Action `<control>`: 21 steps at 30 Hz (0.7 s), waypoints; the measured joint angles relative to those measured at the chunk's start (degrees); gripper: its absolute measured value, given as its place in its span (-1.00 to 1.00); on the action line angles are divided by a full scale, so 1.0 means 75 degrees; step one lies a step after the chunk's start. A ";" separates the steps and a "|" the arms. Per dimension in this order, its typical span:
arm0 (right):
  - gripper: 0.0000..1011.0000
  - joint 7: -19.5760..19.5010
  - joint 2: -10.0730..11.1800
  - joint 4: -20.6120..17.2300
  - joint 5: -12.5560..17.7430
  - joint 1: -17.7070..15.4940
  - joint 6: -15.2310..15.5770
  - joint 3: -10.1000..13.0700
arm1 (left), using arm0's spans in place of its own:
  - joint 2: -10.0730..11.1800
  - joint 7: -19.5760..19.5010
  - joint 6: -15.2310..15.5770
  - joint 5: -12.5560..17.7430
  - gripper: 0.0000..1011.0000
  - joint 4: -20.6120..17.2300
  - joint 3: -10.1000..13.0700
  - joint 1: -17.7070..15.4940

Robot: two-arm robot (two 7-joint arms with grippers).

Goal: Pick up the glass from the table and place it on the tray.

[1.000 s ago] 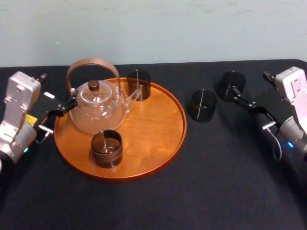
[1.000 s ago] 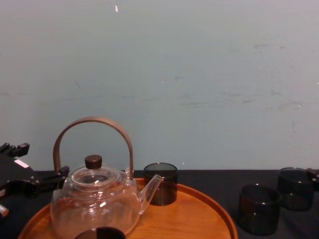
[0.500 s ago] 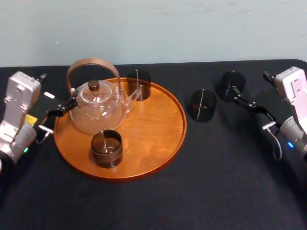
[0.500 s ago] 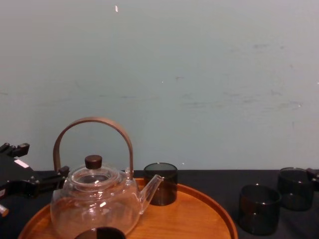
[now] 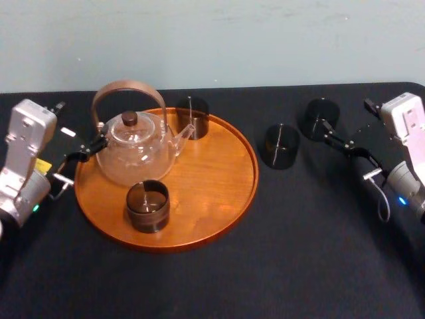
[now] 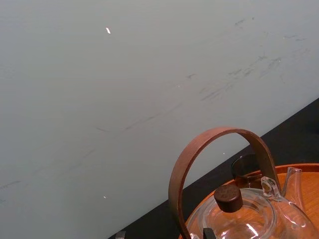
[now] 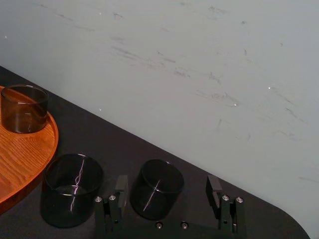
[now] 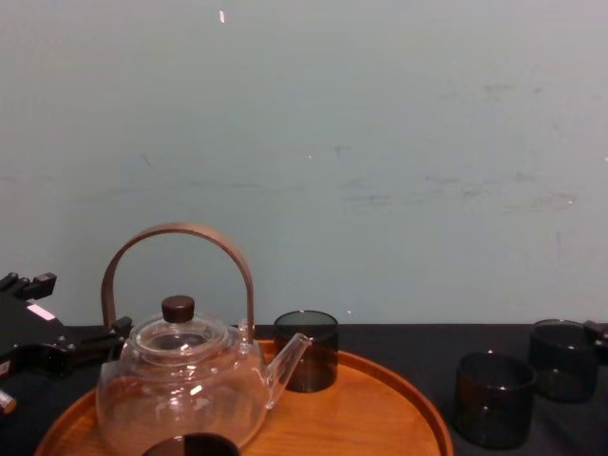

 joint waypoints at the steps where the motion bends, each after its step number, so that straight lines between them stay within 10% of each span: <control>1: 0.98 0.0000 0.0000 0.0000 0.0000 0.0000 0.0000 0.0000 | 0.0000 0.0000 0.0000 -0.0001 1.00 0.0000 0.0000 0.0000; 21: 0.98 0.0941 -0.0031 -0.1040 0.0577 -0.0672 0.0766 0.0272 | 0.0000 0.0000 0.0000 0.0000 1.00 0.0000 0.0000 0.0000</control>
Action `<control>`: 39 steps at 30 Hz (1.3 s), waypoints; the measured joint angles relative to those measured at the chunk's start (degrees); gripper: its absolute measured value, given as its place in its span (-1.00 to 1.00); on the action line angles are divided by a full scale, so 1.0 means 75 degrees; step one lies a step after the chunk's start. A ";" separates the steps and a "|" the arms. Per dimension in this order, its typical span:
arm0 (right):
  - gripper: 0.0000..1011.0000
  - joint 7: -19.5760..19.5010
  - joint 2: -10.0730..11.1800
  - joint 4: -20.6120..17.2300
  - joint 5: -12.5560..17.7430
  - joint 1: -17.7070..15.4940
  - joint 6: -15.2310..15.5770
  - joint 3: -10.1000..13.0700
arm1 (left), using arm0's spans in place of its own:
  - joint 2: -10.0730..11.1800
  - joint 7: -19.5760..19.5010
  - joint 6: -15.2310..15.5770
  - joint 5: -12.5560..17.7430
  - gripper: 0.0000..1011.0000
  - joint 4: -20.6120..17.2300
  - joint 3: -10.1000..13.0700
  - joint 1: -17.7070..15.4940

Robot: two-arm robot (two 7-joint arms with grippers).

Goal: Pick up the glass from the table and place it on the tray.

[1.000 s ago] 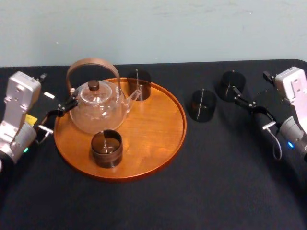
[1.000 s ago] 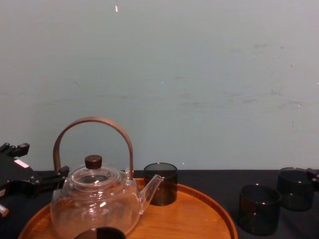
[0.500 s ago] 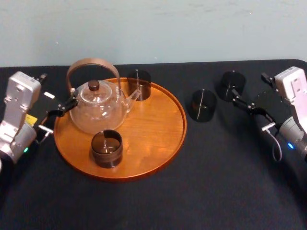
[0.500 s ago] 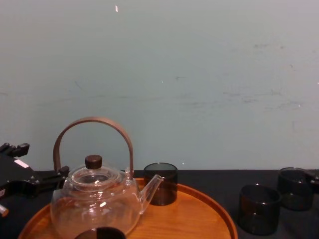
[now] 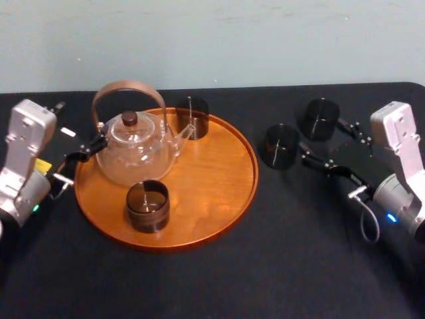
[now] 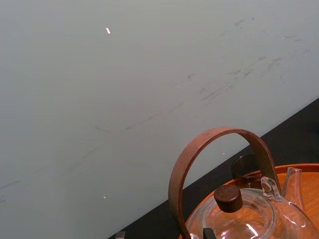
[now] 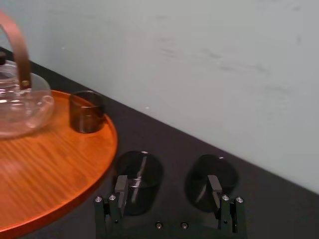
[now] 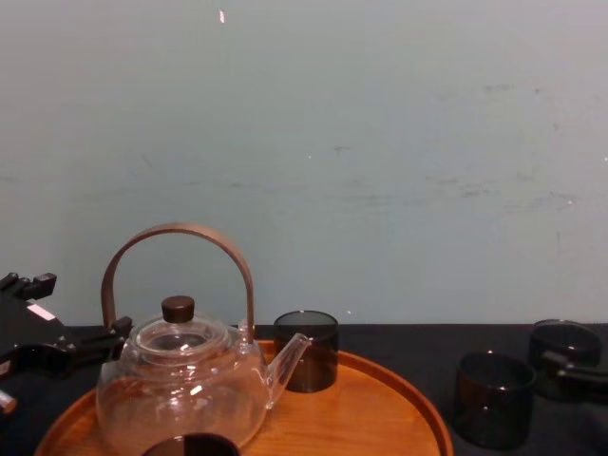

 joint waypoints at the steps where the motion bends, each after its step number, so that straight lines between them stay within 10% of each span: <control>1: 0.98 0.0048 -0.0022 0.0000 0.0032 -0.0010 0.0012 0.0003 | 0.0000 0.0000 0.0000 0.0000 1.00 0.0000 0.0000 -0.0001; 22: 0.98 0.1097 -0.0899 0.1194 0.0419 0.0552 0.0307 0.0044 | 0.0000 0.0000 0.0000 0.0000 1.00 0.0000 0.0000 0.0000; 39: 0.98 0.1372 -0.1471 0.2256 -0.0006 0.1104 0.0470 0.0137 | 0.0000 0.0000 0.0001 0.0000 1.00 0.0000 0.0000 0.0000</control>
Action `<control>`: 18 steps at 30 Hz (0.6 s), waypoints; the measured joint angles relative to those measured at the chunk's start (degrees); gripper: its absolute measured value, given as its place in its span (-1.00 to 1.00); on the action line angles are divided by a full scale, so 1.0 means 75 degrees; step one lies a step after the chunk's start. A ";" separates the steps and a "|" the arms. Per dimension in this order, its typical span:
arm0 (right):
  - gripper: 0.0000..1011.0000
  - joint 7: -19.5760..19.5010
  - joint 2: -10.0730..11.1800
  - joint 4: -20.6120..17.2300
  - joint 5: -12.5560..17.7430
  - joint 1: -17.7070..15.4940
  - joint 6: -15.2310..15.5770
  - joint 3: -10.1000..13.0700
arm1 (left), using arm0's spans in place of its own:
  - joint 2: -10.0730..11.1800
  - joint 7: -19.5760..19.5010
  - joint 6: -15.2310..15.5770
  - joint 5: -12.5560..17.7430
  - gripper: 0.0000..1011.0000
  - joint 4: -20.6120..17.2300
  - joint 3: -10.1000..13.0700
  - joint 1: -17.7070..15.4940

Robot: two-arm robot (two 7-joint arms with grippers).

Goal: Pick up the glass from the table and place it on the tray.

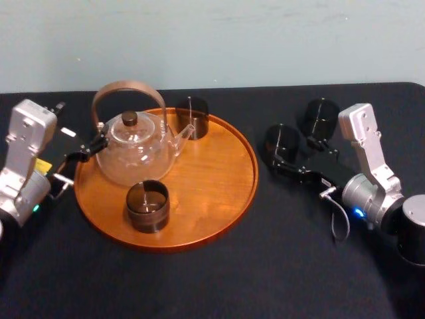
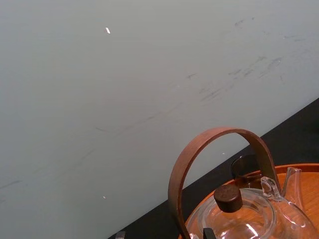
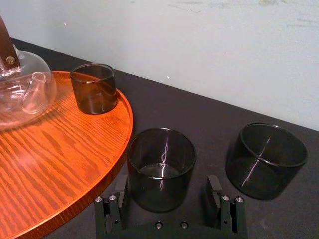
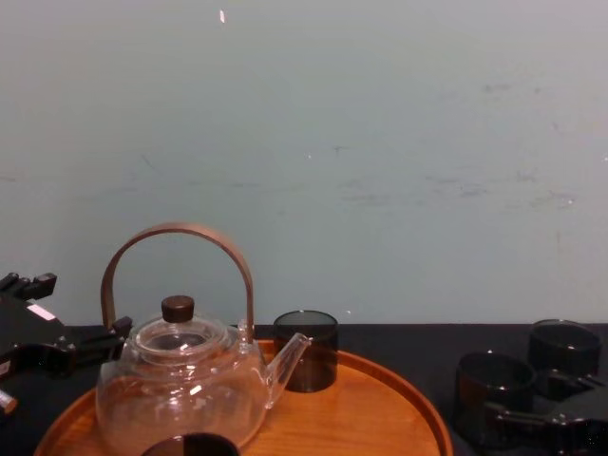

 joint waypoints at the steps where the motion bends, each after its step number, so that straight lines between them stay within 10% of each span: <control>1: 0.98 0.0018 -0.0021 0.0037 -0.0011 0.0020 -0.0001 0.0004 | 0.0000 0.0000 -0.0001 0.0000 1.00 0.0000 0.0000 0.0000; 18: 0.98 0.0444 -0.0463 0.0837 -0.0215 0.0458 -0.0109 0.0131 | 0.0000 0.0000 -0.0001 0.0000 1.00 0.0000 0.0000 0.0000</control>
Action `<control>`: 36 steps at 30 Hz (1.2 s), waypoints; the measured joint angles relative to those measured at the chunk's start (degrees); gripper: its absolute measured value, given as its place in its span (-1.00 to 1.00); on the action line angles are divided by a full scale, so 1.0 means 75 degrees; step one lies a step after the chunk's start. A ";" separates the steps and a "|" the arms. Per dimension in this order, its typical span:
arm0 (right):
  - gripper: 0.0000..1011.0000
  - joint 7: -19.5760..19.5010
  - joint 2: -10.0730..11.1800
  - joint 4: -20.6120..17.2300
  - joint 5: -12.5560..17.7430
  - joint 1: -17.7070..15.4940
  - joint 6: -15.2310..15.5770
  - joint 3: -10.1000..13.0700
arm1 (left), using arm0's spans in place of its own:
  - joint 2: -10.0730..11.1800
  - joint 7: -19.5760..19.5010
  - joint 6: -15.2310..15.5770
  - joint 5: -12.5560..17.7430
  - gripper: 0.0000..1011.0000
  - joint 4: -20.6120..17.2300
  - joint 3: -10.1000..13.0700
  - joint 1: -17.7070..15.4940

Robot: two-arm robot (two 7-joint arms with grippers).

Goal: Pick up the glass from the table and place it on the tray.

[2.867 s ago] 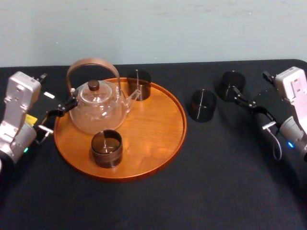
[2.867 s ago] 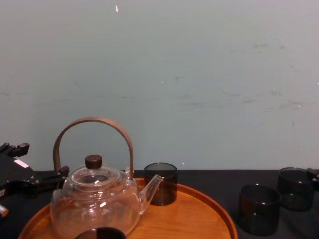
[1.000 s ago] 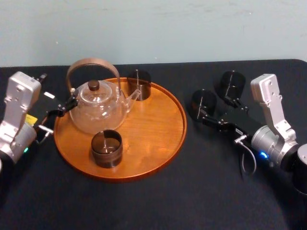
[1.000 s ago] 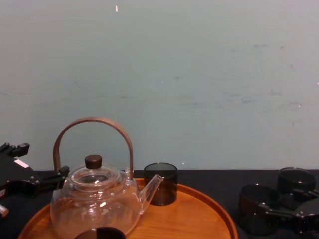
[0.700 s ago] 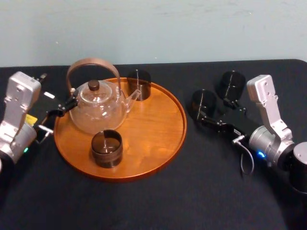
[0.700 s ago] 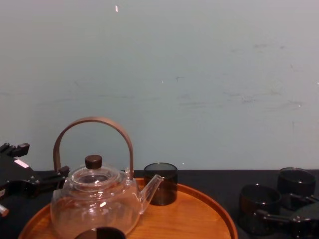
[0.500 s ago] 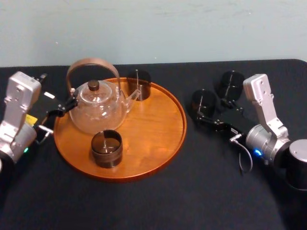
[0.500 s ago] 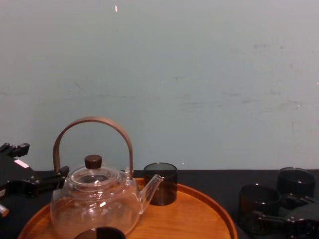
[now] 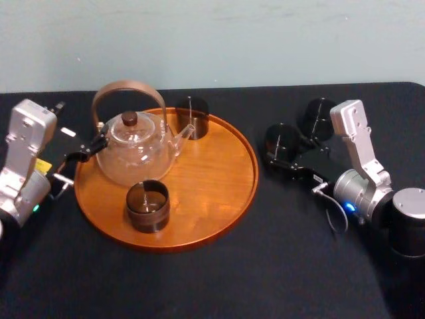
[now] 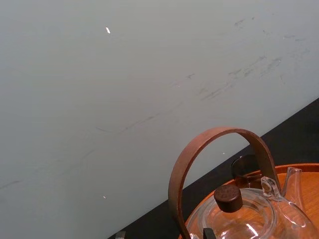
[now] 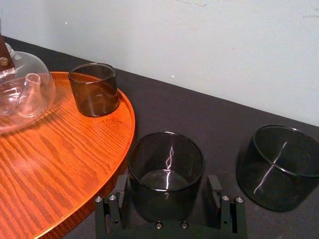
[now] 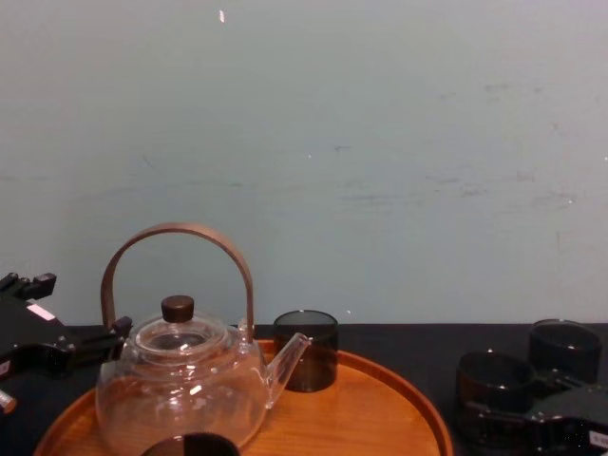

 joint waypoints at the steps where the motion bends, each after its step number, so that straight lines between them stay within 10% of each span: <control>1: 0.98 0.0012 -0.0012 0.0018 -0.0019 0.0011 -0.0004 0.0003 | 0.0000 0.0000 0.0000 0.0000 1.00 0.0000 0.0000 0.0000; 36: 0.98 0.0291 -0.0542 0.0748 -0.0660 0.0466 -0.0120 0.0168 | 0.0000 0.0000 0.0000 0.0000 1.00 0.0000 0.0000 0.0000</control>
